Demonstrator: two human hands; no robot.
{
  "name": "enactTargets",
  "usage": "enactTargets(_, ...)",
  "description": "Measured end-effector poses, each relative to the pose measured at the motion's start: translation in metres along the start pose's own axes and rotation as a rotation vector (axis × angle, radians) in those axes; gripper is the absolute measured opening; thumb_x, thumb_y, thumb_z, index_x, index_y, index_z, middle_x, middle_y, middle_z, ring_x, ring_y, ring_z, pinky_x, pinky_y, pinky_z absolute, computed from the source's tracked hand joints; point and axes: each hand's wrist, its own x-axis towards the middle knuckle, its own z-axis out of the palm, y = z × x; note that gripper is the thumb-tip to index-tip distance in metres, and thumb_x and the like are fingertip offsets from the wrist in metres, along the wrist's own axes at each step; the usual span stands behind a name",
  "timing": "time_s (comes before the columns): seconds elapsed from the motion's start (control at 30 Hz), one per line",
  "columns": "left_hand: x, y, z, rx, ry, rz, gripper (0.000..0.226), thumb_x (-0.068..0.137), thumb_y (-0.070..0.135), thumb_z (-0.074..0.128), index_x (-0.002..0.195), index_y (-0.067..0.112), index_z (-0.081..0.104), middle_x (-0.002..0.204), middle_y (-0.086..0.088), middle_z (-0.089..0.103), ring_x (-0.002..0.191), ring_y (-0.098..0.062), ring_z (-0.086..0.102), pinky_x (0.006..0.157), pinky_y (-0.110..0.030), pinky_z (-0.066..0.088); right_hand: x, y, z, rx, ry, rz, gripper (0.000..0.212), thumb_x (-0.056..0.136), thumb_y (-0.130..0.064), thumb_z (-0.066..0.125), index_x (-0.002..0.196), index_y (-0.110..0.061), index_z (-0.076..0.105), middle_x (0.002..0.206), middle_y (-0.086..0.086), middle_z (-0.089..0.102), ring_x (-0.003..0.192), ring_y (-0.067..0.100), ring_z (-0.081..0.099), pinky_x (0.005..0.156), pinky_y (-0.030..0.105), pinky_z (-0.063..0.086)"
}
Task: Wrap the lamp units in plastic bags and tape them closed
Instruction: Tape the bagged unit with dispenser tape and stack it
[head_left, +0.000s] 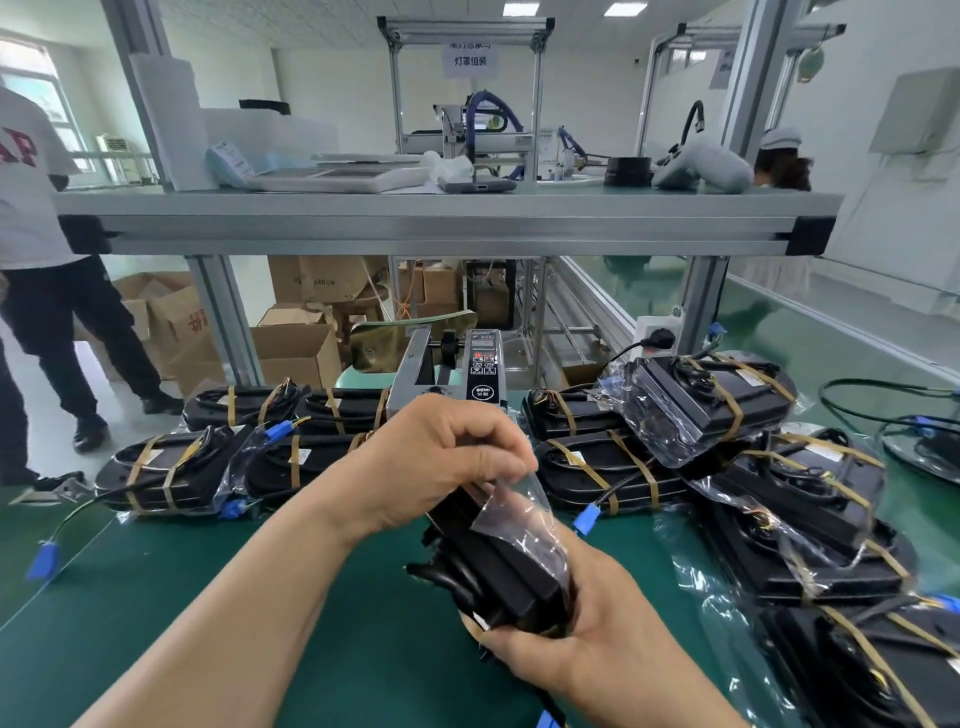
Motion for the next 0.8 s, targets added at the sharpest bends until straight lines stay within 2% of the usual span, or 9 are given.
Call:
enactTargets(0.07, 0.004, 0.001, -0.001, -0.047, 0.005, 0.003, 0.002, 0.082, 0.007, 0.073, 0.082, 0.007, 0.075, 0.072, 0.004, 0.07, 0.068, -0.009, 0.063, 0.066, -0.016, 0.05, -0.001, 0.0, -0.001, -0.006, 0.014, -0.005, 0.084, 0.075, -0.013, 0.079, 0.133, -0.064, 0.045, 0.1, 0.004, 0.073, 0.08, 0.013, 0.063, 0.086, 0.047, 0.055)
enactTargets(0.13, 0.008, 0.005, -0.006, -0.1, 0.065, 0.064, 0.004, 0.078, 0.02, 0.076, 0.075, 0.016, 0.075, 0.068, 0.007, 0.067, 0.066, -0.008, 0.059, 0.064, -0.017, 0.048, -0.001, 0.0, -0.001, -0.023, 0.01, -0.021, 0.085, 0.077, -0.009, 0.078, 0.134, -0.063, 0.045, 0.107, -0.008, 0.074, 0.084, 0.013, 0.067, 0.087, 0.044, 0.056)
enactTargets(0.23, 0.013, 0.007, -0.018, -0.192, 0.309, 0.104, 0.02, 0.079, 0.042, 0.072, 0.069, 0.025, 0.075, 0.066, 0.006, 0.063, 0.065, -0.007, 0.055, 0.064, -0.017, 0.048, -0.002, 0.002, -0.001, 0.04, 0.063, -0.004, 0.086, 0.07, -0.004, 0.079, 0.131, -0.058, 0.053, 0.113, -0.011, 0.075, 0.095, 0.023, 0.074, 0.086, 0.031, 0.059)
enactTargets(0.3, 0.014, -0.001, -0.024, -0.236, 0.487, -0.011, 0.03, 0.074, 0.053, 0.067, 0.069, 0.025, 0.076, 0.065, 0.008, 0.065, 0.063, -0.004, 0.056, 0.063, -0.016, 0.05, -0.004, 0.006, -0.004, 0.118, 0.191, 0.015, 0.084, 0.061, -0.007, 0.08, 0.124, -0.059, 0.059, 0.105, -0.011, 0.077, 0.094, 0.014, 0.075, 0.08, 0.016, 0.056)
enactTargets(0.37, 0.013, -0.022, -0.02, -0.247, 0.634, -0.228, 0.034, 0.084, 0.051, 0.064, 0.072, 0.021, 0.076, 0.064, 0.008, 0.064, 0.059, -0.003, 0.054, 0.059, -0.017, 0.05, -0.005, 0.012, -0.009, 0.181, 0.303, 0.019, 0.083, 0.059, -0.008, 0.083, 0.116, -0.064, 0.06, 0.101, -0.012, 0.078, 0.091, 0.011, 0.075, 0.08, 0.018, 0.058)
enactTargets(0.43, 0.011, -0.051, -0.012, -0.333, 0.765, -0.448, 0.03, 0.097, 0.035, 0.06, 0.081, 0.015, 0.075, 0.065, 0.004, 0.06, 0.055, -0.006, 0.049, 0.053, -0.019, 0.045, -0.005, 0.015, -0.01, 0.222, 0.342, 0.026, 0.085, 0.065, -0.001, 0.085, 0.114, -0.065, 0.059, 0.099, -0.006, 0.079, 0.088, 0.017, 0.076, 0.08, 0.028, 0.061)
enactTargets(0.53, 0.011, -0.086, 0.002, -0.471, 0.86, -0.678, 0.021, 0.099, 0.023, 0.059, 0.087, 0.012, 0.072, 0.065, 0.004, 0.058, 0.053, -0.007, 0.043, 0.048, -0.019, 0.037, -0.004, 0.015, -0.003, 0.223, 0.348, 0.027, 0.083, 0.064, -0.003, 0.084, 0.114, -0.065, 0.06, 0.098, -0.007, 0.079, 0.084, 0.019, 0.077, 0.073, 0.024, 0.061)
enactTargets(0.73, 0.026, -0.11, 0.011, -0.764, 0.858, -0.875, 0.023, 0.097, 0.02, 0.062, 0.075, 0.013, 0.064, 0.059, 0.005, 0.052, 0.047, -0.004, 0.039, 0.034, -0.013, 0.029, -0.006, 0.013, 0.001, 0.165, 0.363, 0.021, 0.082, 0.055, -0.023, 0.082, 0.112, -0.074, 0.052, 0.08, -0.007, 0.078, 0.075, 0.013, 0.076, 0.068, 0.015, 0.057)
enactTargets(0.8, 0.031, -0.112, 0.01, -0.787, 0.85, -0.91, 0.026, 0.096, 0.024, 0.064, 0.072, 0.014, 0.062, 0.056, 0.006, 0.051, 0.041, -0.003, 0.039, 0.035, -0.013, 0.029, -0.008, 0.013, 0.001, 0.155, 0.346, 0.023, 0.085, 0.058, -0.021, 0.085, 0.115, -0.074, 0.051, 0.083, -0.005, 0.078, 0.078, 0.015, 0.076, 0.073, 0.021, 0.06)
